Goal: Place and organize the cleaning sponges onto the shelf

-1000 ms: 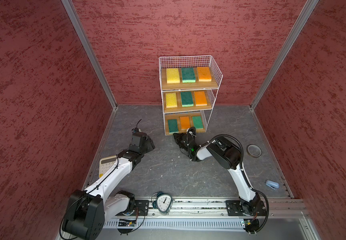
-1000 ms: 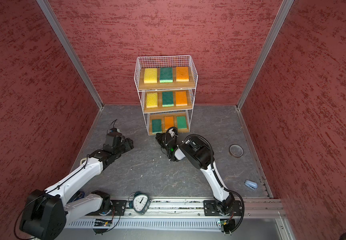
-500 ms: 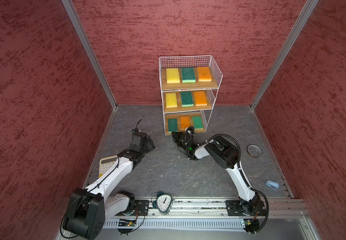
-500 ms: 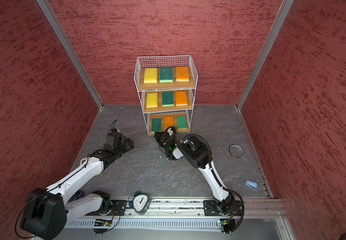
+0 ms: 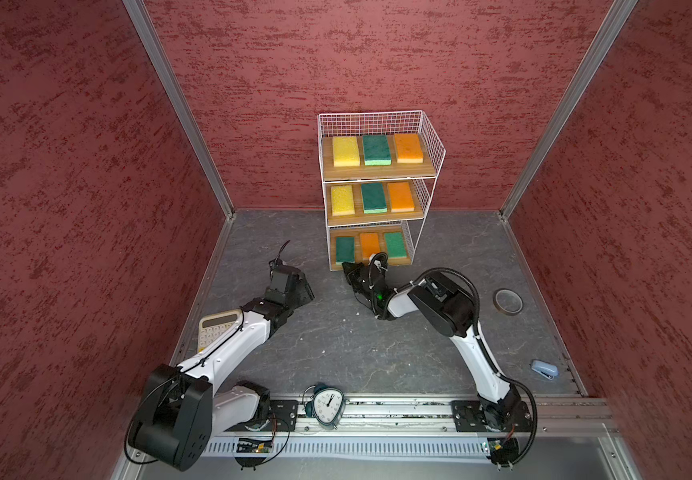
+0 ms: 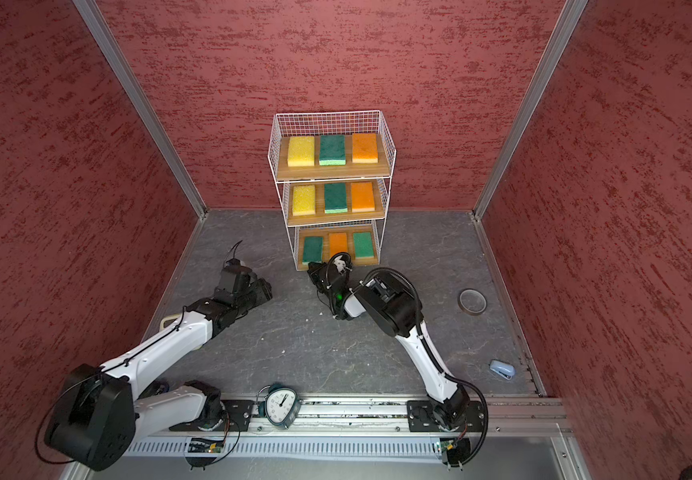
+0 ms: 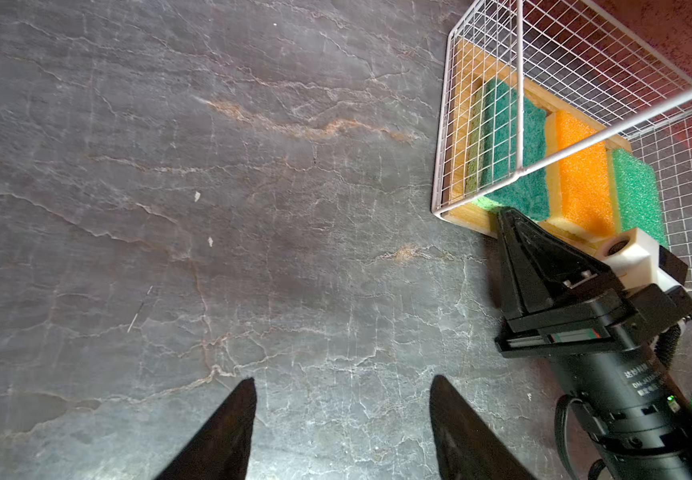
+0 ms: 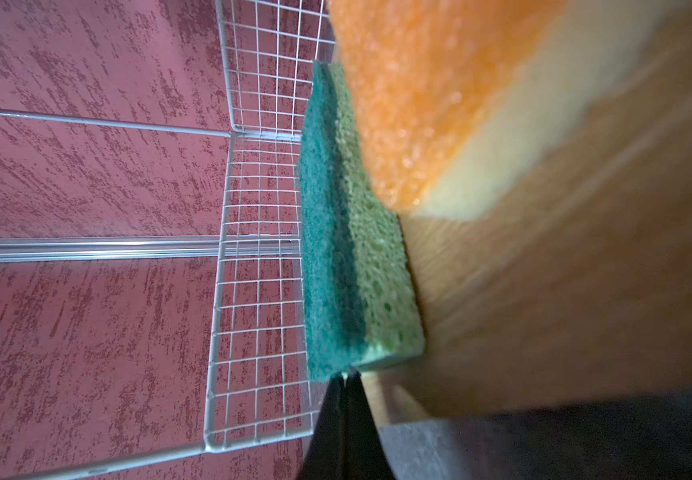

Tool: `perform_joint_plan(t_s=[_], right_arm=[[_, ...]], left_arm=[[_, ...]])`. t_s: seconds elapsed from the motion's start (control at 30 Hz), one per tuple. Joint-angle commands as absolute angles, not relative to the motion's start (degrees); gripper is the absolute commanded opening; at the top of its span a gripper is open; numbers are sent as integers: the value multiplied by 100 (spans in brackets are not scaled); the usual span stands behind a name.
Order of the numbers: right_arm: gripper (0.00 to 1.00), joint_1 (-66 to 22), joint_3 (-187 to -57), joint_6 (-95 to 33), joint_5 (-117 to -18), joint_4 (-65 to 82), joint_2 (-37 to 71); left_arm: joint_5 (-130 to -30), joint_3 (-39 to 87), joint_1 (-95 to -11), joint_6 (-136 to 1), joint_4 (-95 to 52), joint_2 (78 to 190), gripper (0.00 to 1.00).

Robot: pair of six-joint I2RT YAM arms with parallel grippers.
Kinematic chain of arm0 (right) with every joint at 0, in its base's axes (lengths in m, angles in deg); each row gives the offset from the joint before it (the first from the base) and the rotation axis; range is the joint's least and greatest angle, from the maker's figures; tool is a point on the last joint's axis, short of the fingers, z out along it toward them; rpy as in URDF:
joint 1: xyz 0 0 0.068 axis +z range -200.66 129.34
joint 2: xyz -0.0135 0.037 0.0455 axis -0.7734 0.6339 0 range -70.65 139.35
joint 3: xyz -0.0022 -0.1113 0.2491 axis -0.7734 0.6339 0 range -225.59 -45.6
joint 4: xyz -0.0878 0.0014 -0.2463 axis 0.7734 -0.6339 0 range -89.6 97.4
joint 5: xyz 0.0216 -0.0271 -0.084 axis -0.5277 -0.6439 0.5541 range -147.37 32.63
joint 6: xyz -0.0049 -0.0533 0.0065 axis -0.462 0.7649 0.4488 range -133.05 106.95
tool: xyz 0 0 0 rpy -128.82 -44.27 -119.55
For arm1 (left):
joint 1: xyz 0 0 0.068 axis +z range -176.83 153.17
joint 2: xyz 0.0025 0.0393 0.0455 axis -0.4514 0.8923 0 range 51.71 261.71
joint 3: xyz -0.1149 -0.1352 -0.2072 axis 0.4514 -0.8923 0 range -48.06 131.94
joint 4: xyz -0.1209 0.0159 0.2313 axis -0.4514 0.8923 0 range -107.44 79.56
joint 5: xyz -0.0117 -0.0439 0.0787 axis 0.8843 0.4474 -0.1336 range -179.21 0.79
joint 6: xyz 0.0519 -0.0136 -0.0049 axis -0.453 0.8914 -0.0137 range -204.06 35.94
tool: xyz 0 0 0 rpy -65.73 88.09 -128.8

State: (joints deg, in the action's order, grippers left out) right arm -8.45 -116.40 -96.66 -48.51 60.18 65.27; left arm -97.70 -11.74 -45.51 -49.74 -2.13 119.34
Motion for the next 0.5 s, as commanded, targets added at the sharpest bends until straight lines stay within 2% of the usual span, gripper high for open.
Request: perform_joint_plan(t_s=[0.0,0.47], right_arm=[[0,-876,-11442,-9579,-4673,5766,6705],[0,-1020,-11300,-9249,-4666,5768,6595]], left_arm=[[-9889,-1233,-4606,-4892,-362,12026,67],[-10021,-1154,-4809,-4847,-308,12143,67]])
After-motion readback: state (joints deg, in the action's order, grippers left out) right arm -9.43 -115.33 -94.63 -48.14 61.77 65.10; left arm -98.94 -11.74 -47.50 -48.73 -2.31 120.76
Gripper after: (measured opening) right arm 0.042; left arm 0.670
